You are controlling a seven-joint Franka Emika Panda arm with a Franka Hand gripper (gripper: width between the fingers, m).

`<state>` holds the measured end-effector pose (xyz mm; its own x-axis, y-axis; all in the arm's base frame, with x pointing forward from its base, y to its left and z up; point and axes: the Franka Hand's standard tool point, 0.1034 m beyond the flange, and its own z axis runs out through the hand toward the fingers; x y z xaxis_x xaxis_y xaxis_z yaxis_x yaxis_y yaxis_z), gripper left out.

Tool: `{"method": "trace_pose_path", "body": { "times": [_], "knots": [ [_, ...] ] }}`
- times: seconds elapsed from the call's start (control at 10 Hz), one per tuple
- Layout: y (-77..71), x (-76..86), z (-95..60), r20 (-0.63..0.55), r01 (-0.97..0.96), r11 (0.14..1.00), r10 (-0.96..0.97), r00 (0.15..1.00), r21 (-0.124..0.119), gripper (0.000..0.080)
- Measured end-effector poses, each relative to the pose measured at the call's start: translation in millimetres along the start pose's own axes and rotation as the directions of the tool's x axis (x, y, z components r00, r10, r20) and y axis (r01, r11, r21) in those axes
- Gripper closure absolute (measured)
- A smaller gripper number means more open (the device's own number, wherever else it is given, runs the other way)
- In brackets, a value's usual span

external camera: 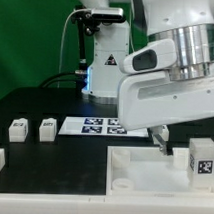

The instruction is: Assemble one leg

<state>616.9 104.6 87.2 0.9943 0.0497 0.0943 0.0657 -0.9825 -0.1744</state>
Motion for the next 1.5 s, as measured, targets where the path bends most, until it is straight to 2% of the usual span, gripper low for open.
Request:
{"method": "trace_pose_path", "body": {
  "times": [0.2,0.3,0.7,0.8,0.9,1.0,1.3,1.5],
  "knots": [
    [-2.9,10.9,0.8,0.087,-0.007,1.0,0.006,0.996,0.021,0.0151],
    [-2.1,19.5,3.2,0.047,-0.006,1.0,0.006,0.999,0.019,0.0151],
    [-0.3,19.7,6.0,0.023,-0.033,0.999,0.033,0.999,0.015,0.0177],
    [-0.2,19.7,6.0,0.023,-0.033,0.999,0.033,0.999,0.015,0.0354],
    [-0.7,19.7,6.0,0.024,-0.08,0.997,0.079,0.997,0.015,0.0354],
    [1.4,19.8,6.0,0.024,-0.206,0.978,0.206,0.978,0.01,0.0509],
    [7.6,19.8,6.0,0.023,-0.487,0.874,0.487,0.873,-0.004,0.0509],
    [12.2,18.6,6.2,0.032,-0.742,0.67,0.742,0.67,-0.003,0.0509]
  ]
}}
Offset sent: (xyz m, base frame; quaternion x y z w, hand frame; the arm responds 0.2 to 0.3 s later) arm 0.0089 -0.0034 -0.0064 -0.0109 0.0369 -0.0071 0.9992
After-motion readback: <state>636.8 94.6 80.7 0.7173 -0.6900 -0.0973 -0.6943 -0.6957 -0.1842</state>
